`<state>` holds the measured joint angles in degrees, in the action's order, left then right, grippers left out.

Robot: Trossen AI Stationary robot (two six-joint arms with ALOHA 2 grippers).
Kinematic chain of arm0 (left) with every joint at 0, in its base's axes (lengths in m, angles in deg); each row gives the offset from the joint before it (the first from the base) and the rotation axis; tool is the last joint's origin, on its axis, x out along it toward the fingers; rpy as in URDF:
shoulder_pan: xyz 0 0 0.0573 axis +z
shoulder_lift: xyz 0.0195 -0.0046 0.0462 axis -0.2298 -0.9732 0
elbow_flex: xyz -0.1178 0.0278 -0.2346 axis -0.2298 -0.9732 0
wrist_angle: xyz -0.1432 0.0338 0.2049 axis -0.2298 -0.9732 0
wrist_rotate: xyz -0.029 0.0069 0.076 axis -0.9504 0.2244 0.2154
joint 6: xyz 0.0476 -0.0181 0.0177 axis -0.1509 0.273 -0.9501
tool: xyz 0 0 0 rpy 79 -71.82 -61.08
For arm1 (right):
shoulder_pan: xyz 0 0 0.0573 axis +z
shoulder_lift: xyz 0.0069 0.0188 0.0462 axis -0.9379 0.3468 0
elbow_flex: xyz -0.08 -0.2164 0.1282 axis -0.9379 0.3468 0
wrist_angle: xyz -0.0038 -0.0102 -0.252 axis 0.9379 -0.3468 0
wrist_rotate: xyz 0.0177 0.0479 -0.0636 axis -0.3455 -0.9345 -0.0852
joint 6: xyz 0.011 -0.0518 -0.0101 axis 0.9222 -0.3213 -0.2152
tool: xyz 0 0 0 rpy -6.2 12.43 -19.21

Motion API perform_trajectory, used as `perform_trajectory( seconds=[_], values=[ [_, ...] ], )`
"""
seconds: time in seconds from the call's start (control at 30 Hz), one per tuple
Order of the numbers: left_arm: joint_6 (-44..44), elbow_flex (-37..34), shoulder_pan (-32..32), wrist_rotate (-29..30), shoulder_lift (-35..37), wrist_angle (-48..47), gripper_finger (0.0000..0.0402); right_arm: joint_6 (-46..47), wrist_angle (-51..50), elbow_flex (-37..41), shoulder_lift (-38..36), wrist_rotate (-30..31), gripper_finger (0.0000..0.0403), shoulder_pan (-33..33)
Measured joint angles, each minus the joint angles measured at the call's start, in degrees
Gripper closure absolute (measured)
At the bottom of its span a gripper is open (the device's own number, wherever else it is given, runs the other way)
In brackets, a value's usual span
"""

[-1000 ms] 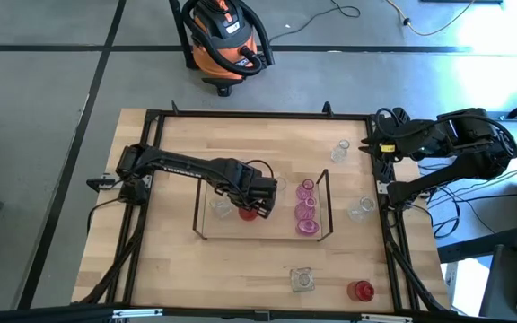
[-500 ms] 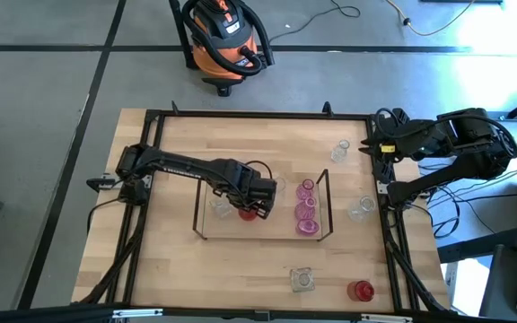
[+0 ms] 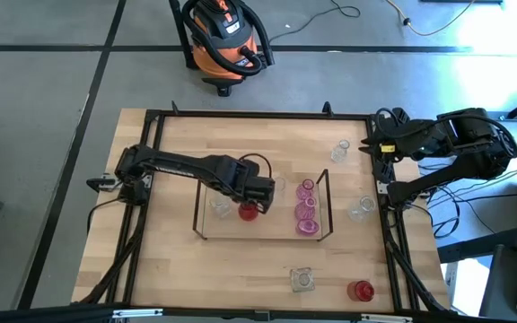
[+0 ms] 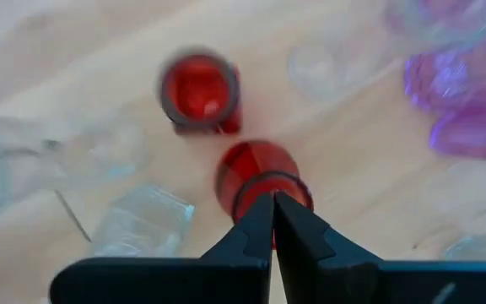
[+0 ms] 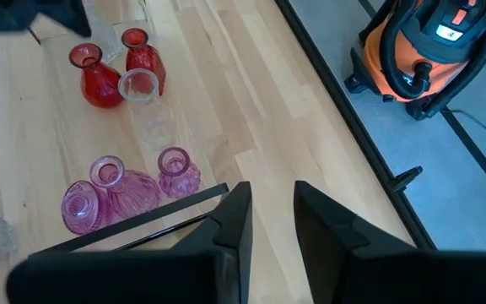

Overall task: Sort vases onto shelf
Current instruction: Put the left red flower vase on the shelf aligned with the other red flower vase, then put the transparent flower vase on the shelf aligned with the other transparent flower vase

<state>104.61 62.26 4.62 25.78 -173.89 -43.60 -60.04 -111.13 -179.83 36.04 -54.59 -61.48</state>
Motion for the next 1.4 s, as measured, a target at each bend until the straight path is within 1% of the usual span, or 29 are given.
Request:
perform_trajectory(
  seconds=[0.1,0.17,0.3,0.37,0.47,0.57,0.6,0.73,0.83,0.9,1.0,1.07,1.1,1.17,1.23,1.33,1.4],
  values=[
    [-0.02,5.03,-0.45,4.53,0.0,-2.54,0.0395,-0.64,0.02,0.0,0.02,-0.04,0.0329,0.02],
    [-0.33,8.56,-1.27,8.72,0.0,-3.05,0.0395,-0.72,0.02,0.0,0.01,-0.06,0.0329,0.01],
    [-2.54,15.41,-4.41,17.84,0.02,-2.92,0.0395,-0.72,0.02,0.0,0.02,-1.06,0.0329,0.0],
    [-4.49,17.41,-6.31,21.33,0.13,-3.31,0.0395,-0.72,0.01,0.0,0.01,-1.85,0.0329,0.0],
    [-4.93,18.27,-9.38,24.34,0.29,-6.31,0.0395,-0.22,0.0,0.0,0.02,-3.61,0.0329,0.02],
    [-3.09,18.26,-12.28,25.56,0.5,-11.53,0.0395,2.19,1.4,0.79,-0.05,-2.85,0.0329,0.02],
    [-2.12,18.14,-13.25,26.51,0.74,-12.55,0.0395,3.17,2.82,1.96,-0.09,-1.99,0.0329,0.0],
    [-3.5,15.3,-16.99,31.29,4.76,-12.23,0.0396,8.51,11.87,9.26,-2.04,0.41,0.0329,0.0],
    [-4.2,11.74,-19.63,34.46,11.2,-12.02,0.04,13.61,20.81,16.06,-3.64,-0.35,0.0329,0.0],
    [-4.53,8.56,-21.01,36.12,16.4,-12.07,0.04,17.08,24.87,20.56,-4.01,-1.13,0.0329,0.0],
    [-6.23,2.26,-23.32,36.11,25.41,-11.99,0.04,22.55,31.2,26.53,-3.56,-1.42,0.0329,0.0],
    [-8.02,-2.29,-24.45,36.15,31.58,-10.78,0.0401,25.76,33.61,29.8,-3.53,1.69,0.0329,0.0],
    [-9.13,-4.9,-25.1,36.07,34.71,-9.71,0.0401,27.69,35.74,31.09,-3.66,4.47,0.0329,-0.02],
    [-11.6,-10.4,-26.19,34.97,41.1,-5.89,0.0401,31.65,36.1,33.18,-3.68,10.02,0.0329,-0.93],
    [-14.97,-16.45,-26.69,33.75,47.36,0.04,0.0401,33.65,35.47,33.94,-2.88,12.44,0.0329,-2.89],
    [-19.79,-26.67,-26.64,33.05,56.28,10.62,0.0401,33.6,32.55,33.97,-2.33,11.78,0.0329,-8.46],
    [-21.47,-33.69,-26.6,33.12,61.46,17.18,0.0401,31.89,31.12,33.94,-1.97,9.63,0.0329,-13.12]
  ],
)
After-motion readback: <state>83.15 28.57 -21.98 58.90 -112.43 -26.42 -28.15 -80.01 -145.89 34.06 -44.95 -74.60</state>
